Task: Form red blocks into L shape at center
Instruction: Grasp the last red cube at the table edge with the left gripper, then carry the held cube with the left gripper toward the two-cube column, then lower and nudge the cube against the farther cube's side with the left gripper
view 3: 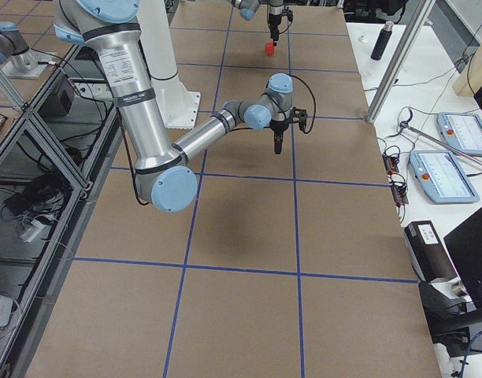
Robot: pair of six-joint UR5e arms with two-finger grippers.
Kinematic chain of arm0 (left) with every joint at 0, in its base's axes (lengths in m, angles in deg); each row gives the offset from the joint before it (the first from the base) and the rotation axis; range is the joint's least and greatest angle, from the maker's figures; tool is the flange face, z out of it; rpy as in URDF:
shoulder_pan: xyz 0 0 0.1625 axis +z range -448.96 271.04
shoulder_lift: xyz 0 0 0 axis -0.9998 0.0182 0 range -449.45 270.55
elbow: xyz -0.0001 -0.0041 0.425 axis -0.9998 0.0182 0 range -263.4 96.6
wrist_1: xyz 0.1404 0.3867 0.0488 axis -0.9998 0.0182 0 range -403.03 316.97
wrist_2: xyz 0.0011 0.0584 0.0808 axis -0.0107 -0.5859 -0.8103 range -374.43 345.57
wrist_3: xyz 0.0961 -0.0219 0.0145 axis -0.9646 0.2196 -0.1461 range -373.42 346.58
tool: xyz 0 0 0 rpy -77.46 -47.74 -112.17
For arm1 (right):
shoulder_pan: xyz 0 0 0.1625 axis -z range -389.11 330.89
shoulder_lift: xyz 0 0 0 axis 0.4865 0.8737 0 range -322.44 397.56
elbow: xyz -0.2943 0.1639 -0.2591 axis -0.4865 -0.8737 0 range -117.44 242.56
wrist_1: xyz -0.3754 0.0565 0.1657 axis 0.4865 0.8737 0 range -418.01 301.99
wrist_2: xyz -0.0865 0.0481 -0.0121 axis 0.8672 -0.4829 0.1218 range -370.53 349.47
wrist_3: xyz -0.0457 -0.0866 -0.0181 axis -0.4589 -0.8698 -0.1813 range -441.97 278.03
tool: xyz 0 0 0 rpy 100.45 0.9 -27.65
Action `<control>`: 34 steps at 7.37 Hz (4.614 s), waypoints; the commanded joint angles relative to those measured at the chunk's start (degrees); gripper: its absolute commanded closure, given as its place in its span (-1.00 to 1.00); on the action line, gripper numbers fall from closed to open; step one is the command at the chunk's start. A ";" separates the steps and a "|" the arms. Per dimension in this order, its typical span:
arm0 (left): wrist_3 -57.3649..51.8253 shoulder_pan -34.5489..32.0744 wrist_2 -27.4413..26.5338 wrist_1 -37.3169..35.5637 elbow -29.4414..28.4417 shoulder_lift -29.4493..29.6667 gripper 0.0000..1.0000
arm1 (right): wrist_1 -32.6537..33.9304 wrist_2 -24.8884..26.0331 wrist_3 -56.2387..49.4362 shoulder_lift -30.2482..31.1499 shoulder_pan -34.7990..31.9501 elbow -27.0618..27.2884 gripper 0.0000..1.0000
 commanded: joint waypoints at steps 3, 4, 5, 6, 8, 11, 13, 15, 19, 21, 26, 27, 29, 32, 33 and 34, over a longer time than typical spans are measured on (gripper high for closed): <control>3.37 0.17 0.02 1.02 -0.49 0.59 -0.32 | 0.00 0.00 0.02 0.12 0.00 0.00 -1.00; 3.37 0.35 0.02 1.02 -0.67 0.77 -0.19 | 0.00 0.00 0.11 0.12 0.00 0.09 -1.00; 3.46 0.44 0.02 1.02 -0.58 0.86 -0.14 | 0.00 0.00 0.11 0.12 0.00 0.26 -1.00; 3.46 0.44 0.02 1.02 -0.49 0.77 0.06 | 0.00 -0.09 0.11 0.21 0.00 0.53 -1.00; 3.55 0.35 0.20 0.94 0.64 1.20 1.00 | 0.00 -0.09 0.19 0.21 0.00 1.05 -1.00; 3.63 0.26 5.56 0.23 1.18 2.96 1.00 | 0.09 0.00 0.28 0.30 0.00 1.58 -1.00; 17.50 0.44 5.65 -0.12 1.09 8.20 1.00 | 0.00 0.00 0.28 0.39 0.00 1.41 -1.00; 32.32 2.62 5.56 -0.12 1.62 12.00 1.00 | 0.09 0.09 0.20 0.56 0.00 1.15 -1.00; 71.76 14.99 -1.17 -16.25 0.92 26.62 1.00 | 0.09 0.09 0.28 0.56 0.17 0.88 -1.00; 77.17 18.61 -5.86 -23.58 0.74 33.72 1.00 | 0.09 0.09 0.20 0.56 0.17 0.18 -1.00; 92.04 21.97 -5.51 -23.41 -6.82 41.63 1.00 | 0.09 0.09 0.19 0.57 0.09 -0.26 -1.00; 93.18 21.97 -5.51 -23.41 -7.17 41.72 1.00 | 0.09 0.09 0.20 0.56 0.09 -0.18 -1.00; 93.37 21.97 -5.69 -23.50 -7.43 41.55 1.00 | 0.09 0.09 0.20 0.56 0.09 -0.09 -1.00; 96.01 22.06 -5.69 -23.67 -7.26 41.64 1.00 | 0.09 0.09 0.28 0.56 0.00 0.18 -1.00; 96.01 22.06 -5.77 -23.67 -7.26 41.46 1.00 | 0.09 0.00 0.28 0.56 0.00 0.35 -1.00; 96.88 22.14 -5.78 -23.76 -7.17 41.29 1.00 | 0.09 0.00 0.28 0.56 0.00 0.44 -1.00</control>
